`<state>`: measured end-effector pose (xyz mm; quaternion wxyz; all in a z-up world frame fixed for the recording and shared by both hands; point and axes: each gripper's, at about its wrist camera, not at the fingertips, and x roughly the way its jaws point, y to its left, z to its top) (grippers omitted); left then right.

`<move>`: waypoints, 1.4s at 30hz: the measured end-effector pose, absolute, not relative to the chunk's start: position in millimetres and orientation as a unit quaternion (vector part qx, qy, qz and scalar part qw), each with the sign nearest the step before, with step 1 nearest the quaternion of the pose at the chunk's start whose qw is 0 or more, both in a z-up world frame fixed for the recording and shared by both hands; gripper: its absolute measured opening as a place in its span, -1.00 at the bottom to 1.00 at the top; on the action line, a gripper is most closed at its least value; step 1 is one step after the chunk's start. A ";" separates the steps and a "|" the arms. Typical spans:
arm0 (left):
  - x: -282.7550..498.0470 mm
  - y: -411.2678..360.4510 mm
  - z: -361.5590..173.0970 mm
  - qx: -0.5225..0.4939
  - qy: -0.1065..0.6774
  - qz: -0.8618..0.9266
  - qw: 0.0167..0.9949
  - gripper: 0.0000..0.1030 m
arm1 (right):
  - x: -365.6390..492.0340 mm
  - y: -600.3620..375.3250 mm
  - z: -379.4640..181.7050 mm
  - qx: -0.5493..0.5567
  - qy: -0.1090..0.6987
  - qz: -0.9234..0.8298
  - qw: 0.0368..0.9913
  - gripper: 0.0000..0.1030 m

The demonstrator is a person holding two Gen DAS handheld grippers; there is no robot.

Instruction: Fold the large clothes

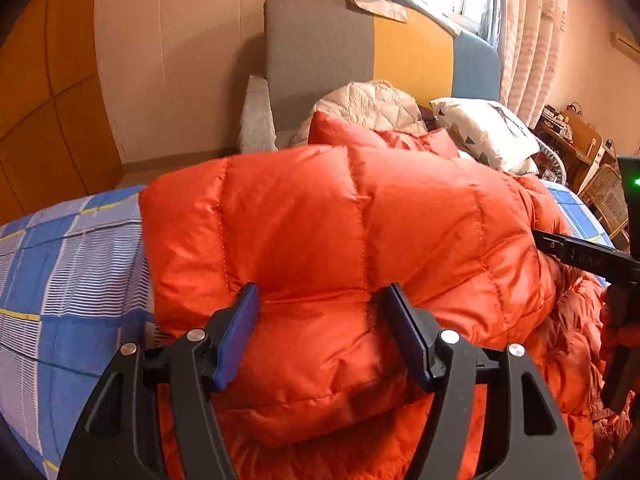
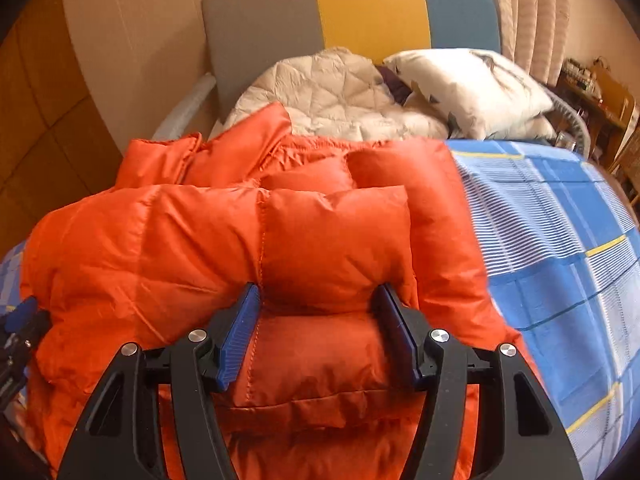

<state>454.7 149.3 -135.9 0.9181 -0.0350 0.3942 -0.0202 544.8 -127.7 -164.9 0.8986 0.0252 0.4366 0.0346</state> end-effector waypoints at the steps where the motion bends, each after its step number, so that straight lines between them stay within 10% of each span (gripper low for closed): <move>1: 457.8 148.9 -140.1 -0.034 0.399 -0.022 0.916 0.27 | 548.2 -126.3 -168.4 0.021 0.441 0.034 0.896 0.16; 42: 180.7 209.5 -141.9 -0.102 0.399 0.025 0.911 0.56 | 304.2 -306.0 -147.4 0.056 0.498 0.023 0.865 0.50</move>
